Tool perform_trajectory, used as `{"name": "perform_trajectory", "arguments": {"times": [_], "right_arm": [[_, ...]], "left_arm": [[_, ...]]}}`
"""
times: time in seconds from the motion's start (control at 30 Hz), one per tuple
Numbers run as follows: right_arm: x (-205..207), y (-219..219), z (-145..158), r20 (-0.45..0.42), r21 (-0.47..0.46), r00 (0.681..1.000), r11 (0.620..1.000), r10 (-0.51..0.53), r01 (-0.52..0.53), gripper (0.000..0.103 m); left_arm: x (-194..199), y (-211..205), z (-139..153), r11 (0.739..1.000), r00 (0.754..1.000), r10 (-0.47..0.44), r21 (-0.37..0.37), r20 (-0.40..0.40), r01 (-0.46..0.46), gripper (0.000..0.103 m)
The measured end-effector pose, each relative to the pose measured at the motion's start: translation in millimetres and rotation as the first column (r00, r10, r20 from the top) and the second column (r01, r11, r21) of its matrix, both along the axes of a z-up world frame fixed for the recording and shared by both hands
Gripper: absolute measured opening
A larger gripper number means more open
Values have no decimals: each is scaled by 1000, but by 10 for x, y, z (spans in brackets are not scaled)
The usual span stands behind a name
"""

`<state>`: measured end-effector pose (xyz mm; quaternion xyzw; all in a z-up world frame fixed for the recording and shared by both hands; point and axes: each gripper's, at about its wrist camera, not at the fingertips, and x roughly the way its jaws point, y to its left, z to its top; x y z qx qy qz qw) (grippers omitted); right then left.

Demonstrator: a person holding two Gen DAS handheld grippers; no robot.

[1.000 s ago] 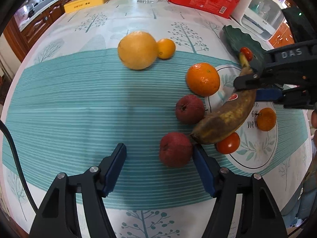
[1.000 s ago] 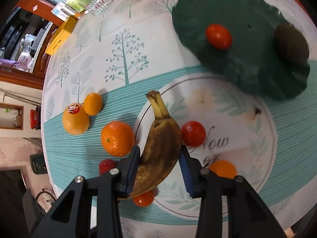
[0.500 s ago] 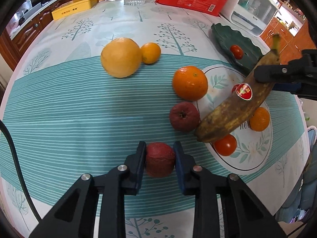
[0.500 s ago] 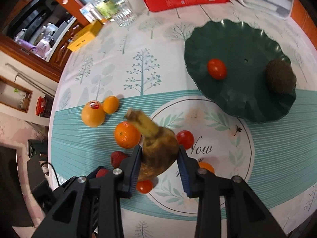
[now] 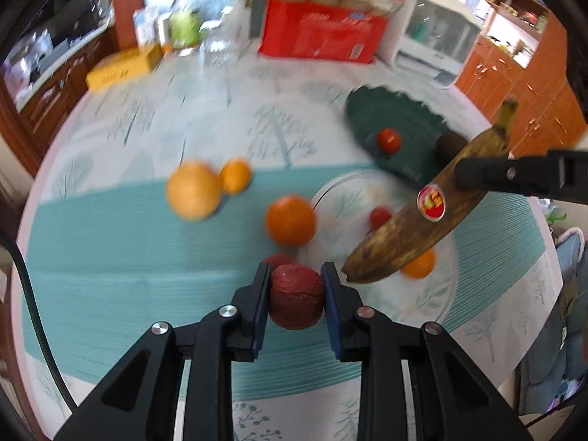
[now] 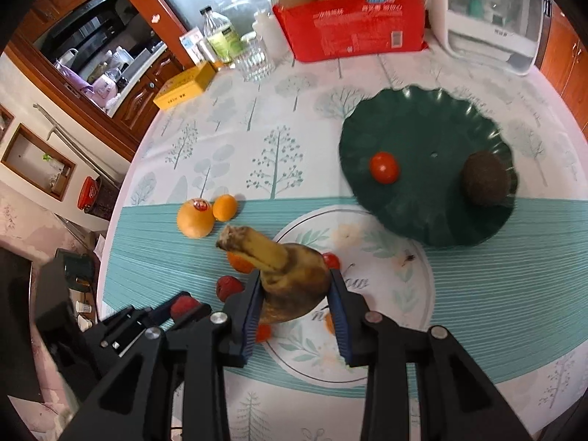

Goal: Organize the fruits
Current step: 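Place the banana and lychee on the green plate and open both grippers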

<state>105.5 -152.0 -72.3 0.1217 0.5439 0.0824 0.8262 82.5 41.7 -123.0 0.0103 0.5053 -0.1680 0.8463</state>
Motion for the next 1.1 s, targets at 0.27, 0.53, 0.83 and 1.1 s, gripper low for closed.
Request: {"name": "perform_trajectory", "arguments": {"times": [0.27, 0.53, 0.83, 1.1], "right_arm": [[-36, -595, 433, 103, -135, 994, 989, -45, 59, 35], [330, -981, 374, 55, -258, 998, 966, 23, -8, 35], [1057, -1166, -230, -112, -223, 992, 971, 66, -90, 35], [1607, -1356, -673, -192, -165, 981, 986, -17, -16, 35]], "left_arm": [[263, -541, 493, 995, 994, -94, -18, 64, 95, 25], [819, -1173, 651, 988, 986, -156, 18, 66, 155, 25], [1592, -1571, 398, 988, 990, -141, 60, -26, 142, 25], [1943, -1806, 24, 991, 991, -103, 75, -87, 110, 25]]}}
